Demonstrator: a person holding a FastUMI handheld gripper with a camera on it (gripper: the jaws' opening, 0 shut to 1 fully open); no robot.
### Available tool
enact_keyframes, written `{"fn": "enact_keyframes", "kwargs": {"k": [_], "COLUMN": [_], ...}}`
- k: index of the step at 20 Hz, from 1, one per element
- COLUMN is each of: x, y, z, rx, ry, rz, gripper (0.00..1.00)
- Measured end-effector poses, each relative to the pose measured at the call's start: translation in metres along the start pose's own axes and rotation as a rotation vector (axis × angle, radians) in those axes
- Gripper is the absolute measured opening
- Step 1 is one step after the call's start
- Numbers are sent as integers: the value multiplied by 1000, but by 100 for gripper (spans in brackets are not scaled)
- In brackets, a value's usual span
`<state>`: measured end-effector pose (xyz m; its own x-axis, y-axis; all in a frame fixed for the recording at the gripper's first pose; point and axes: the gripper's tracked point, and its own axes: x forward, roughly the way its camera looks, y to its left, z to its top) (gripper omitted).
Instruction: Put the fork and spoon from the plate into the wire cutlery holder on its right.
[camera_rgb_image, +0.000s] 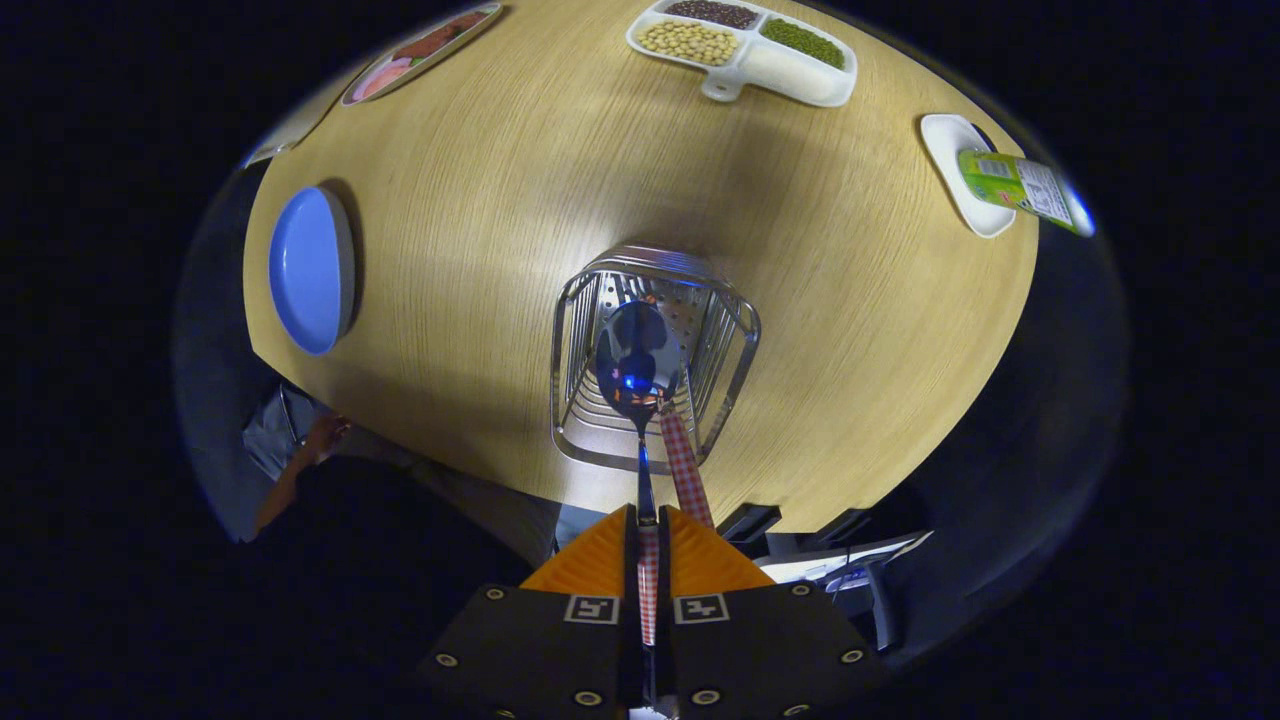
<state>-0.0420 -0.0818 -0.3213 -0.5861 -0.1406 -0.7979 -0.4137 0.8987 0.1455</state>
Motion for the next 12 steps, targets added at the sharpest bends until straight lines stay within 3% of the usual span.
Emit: {"fn": "enact_keyframes", "kwargs": {"k": [8,12], "x": [-9,-22], "y": [6,11], "z": [15,15], "rx": [-11,28], "ry": [-7,-112], "rz": [25,62], "gripper": [15,26]}}
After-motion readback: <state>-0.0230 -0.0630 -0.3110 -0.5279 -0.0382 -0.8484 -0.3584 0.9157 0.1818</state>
